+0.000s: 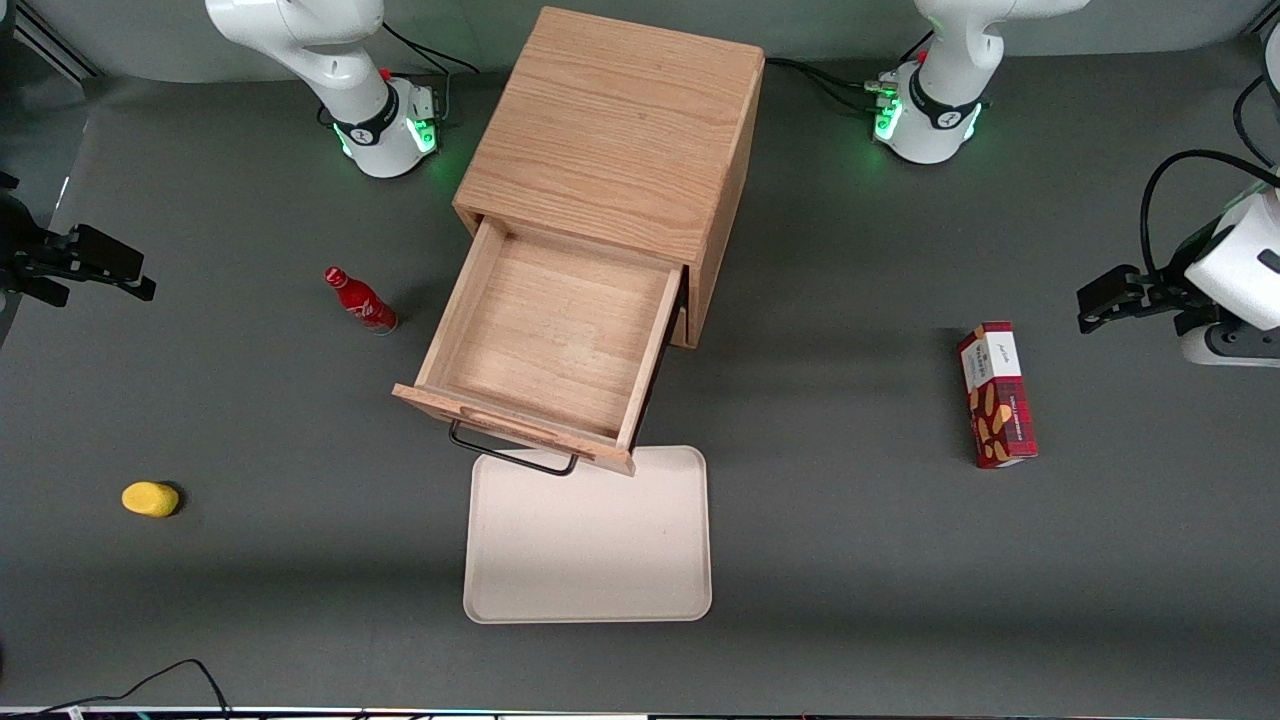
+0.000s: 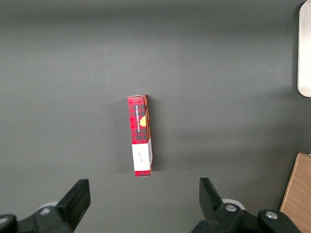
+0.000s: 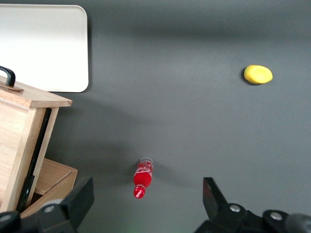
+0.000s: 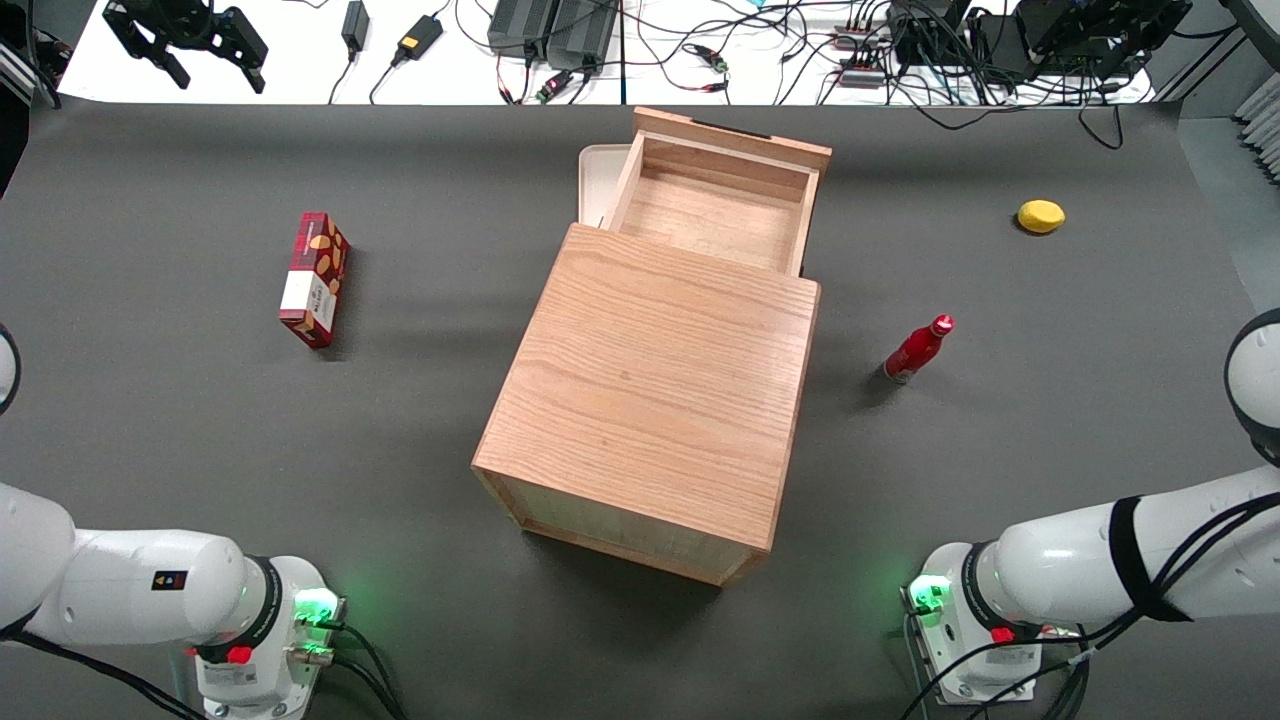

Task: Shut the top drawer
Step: 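Move the right gripper toward the black handle of the open drawer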

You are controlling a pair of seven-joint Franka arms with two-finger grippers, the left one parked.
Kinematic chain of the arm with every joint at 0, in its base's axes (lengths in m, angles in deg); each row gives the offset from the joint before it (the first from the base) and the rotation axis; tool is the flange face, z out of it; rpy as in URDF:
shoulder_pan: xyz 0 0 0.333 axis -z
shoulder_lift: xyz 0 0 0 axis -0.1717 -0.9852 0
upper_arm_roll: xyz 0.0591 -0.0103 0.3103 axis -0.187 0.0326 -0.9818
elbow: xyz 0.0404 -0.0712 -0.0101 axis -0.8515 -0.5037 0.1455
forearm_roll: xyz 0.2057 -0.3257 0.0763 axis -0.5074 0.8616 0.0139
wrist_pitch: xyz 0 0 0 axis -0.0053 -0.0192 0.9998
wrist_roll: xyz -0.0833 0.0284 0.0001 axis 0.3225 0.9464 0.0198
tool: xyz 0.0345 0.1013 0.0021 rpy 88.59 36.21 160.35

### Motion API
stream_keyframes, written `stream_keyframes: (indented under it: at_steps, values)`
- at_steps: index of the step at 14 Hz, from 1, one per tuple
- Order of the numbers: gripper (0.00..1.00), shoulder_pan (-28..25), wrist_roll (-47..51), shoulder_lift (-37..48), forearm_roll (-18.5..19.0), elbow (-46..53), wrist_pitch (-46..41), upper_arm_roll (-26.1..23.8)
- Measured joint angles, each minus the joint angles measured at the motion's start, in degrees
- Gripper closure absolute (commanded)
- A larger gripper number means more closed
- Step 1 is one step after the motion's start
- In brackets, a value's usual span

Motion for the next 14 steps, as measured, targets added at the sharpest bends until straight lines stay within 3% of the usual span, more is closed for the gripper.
stream_keyframes:
  at_steps: [7, 14]
  values:
    - [0.0, -4.94, 0.3, -8.13, -3.69, 9.26, 0.76, -0.6]
    - [0.0, -11.97, 8.22, -14.06, -6.79, 11.97, 10.16, -0.75]
